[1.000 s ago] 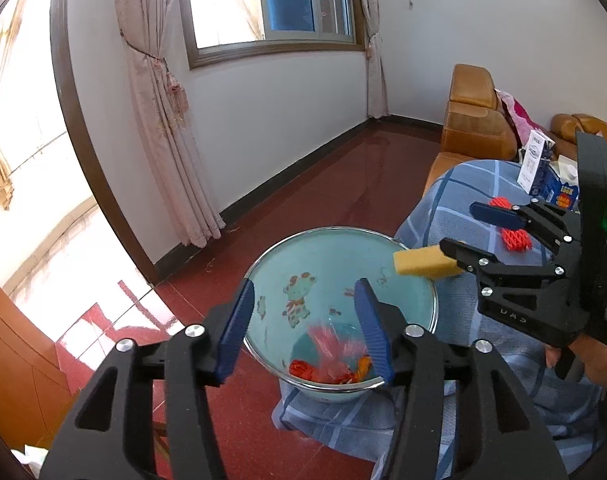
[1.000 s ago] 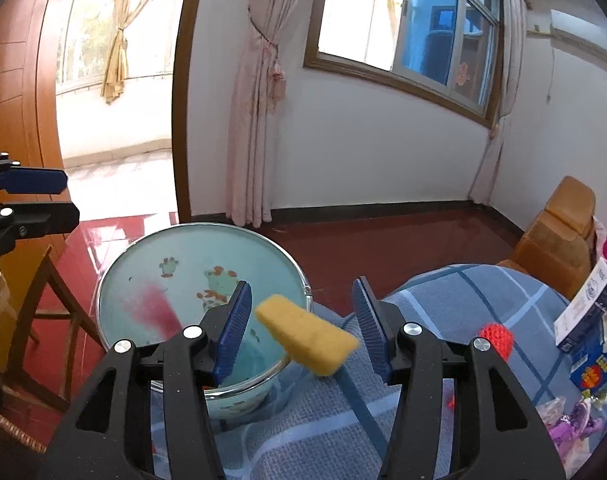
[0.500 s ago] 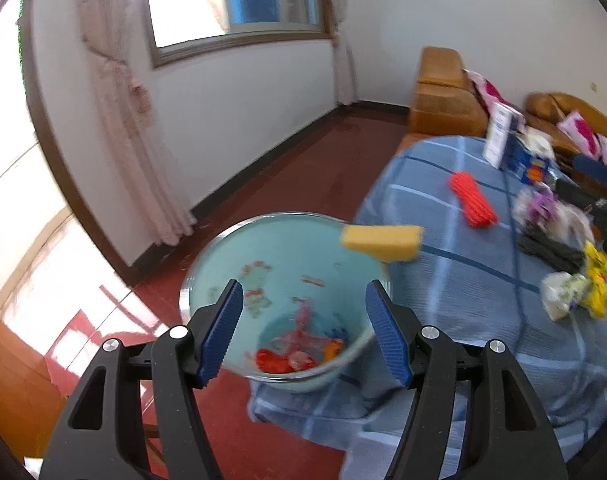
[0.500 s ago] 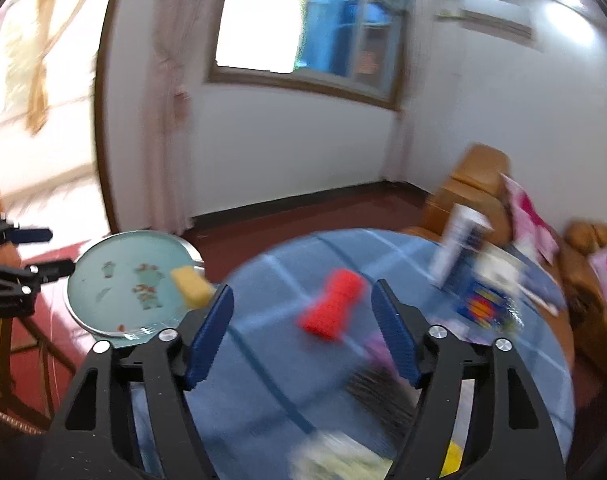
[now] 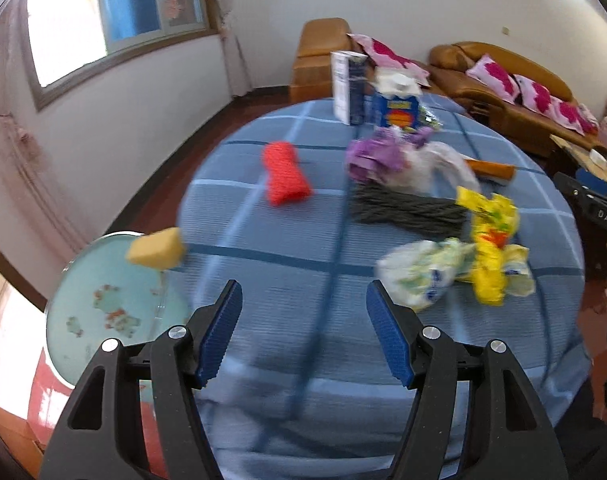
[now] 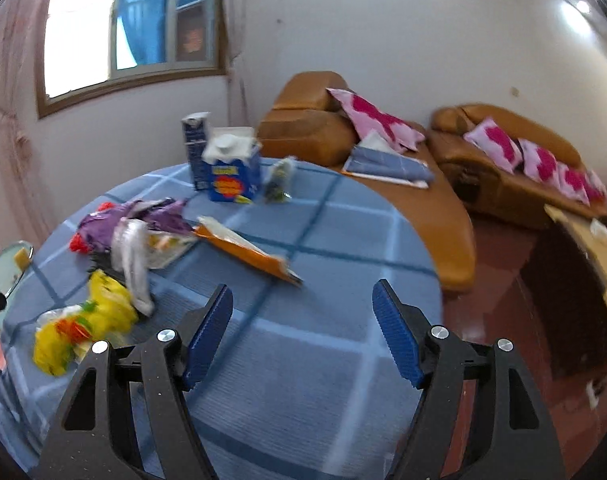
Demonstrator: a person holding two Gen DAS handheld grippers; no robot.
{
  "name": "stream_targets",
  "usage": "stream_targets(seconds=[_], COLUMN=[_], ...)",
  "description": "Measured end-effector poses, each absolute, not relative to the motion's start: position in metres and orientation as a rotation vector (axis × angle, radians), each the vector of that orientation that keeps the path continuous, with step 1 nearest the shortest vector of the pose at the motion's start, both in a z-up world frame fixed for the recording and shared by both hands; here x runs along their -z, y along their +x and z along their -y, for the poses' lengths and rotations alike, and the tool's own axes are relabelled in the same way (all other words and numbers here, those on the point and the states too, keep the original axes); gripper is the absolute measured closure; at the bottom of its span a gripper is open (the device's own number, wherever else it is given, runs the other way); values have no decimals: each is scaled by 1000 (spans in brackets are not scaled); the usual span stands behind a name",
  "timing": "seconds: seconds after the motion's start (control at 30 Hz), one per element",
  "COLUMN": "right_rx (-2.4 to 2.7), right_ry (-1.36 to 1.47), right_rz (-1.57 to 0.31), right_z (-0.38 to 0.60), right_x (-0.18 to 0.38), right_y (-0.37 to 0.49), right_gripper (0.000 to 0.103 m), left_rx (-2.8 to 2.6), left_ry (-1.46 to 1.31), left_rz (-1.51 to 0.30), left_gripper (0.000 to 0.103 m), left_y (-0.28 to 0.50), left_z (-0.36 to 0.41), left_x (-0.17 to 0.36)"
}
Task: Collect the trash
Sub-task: 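Move both open tools back toward the trash on the table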
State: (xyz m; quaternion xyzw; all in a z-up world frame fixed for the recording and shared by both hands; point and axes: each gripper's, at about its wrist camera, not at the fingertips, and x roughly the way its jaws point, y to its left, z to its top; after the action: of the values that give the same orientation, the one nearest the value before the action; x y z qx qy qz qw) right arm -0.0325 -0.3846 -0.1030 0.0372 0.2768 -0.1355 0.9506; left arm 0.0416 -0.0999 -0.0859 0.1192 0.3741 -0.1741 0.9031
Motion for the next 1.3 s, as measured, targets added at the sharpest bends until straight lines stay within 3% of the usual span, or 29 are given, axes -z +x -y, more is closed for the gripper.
stream_targets(seconds=[0.33, 0.5, 0.63, 0.9, 1.17, 1.3], right_rx=[276, 268, 252, 255, 255, 275], right_ry=[112, 102, 91, 105, 126, 99], right_rz=[-540, -531, -528, -525, -528, -535], right_z=[394, 387, 380, 386, 391, 389], right_x=[120, 118, 118, 122, 125, 124], right_y=[-53, -55, -53, -53, -49, -44], right_gripper=[28, 27, 27, 26, 26, 26], left_rx=[371, 280, 114, -84, -235, -177], left_ry=[291, 257, 277, 231, 149, 123], left_rz=[-804, -769, -695, -836, -828, -825], left_gripper=[39, 39, 31, 31, 25, 25], left_y=[22, 50, 97, 180, 174, 161], left_z=[121, 96, 75, 15, -54, -46], left_x=[103, 92, 87, 125, 109, 102])
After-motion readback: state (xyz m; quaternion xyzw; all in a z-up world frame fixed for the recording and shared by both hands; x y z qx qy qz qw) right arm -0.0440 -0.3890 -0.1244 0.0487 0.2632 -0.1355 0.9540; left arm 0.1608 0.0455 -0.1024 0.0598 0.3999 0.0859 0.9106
